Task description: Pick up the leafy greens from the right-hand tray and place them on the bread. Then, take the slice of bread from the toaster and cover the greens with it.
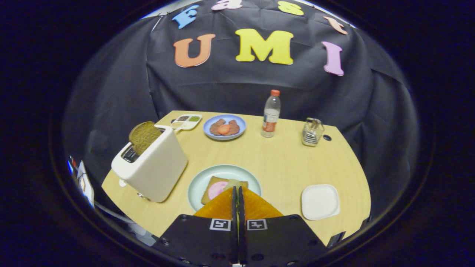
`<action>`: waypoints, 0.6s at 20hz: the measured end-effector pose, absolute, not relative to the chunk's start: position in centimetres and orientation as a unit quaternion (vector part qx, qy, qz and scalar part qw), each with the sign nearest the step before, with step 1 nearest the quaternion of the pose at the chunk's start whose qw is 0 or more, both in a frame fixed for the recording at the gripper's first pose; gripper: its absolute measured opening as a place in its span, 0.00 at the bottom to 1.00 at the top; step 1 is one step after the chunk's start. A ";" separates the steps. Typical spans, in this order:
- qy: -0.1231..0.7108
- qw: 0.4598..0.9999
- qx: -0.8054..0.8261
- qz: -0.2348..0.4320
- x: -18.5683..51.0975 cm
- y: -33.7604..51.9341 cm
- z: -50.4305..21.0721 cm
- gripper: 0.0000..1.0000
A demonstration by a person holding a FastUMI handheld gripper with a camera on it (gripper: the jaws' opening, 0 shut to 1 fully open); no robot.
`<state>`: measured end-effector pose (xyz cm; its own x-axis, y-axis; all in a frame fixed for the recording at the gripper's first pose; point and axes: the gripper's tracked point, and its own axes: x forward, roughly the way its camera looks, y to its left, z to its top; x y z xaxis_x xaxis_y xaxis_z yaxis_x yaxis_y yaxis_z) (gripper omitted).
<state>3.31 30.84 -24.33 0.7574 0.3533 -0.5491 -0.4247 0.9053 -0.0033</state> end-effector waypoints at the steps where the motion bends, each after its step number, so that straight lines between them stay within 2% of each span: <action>1: 0.282 0.932 -0.064 0.220 3.3 32.5 -24.5 0.01; 5: 0.307 0.919 -0.046 0.242 5.1 37.4 -25.9 0.01; 12: 0.351 0.913 -0.051 0.201 11.7 38.1 -30.2 0.01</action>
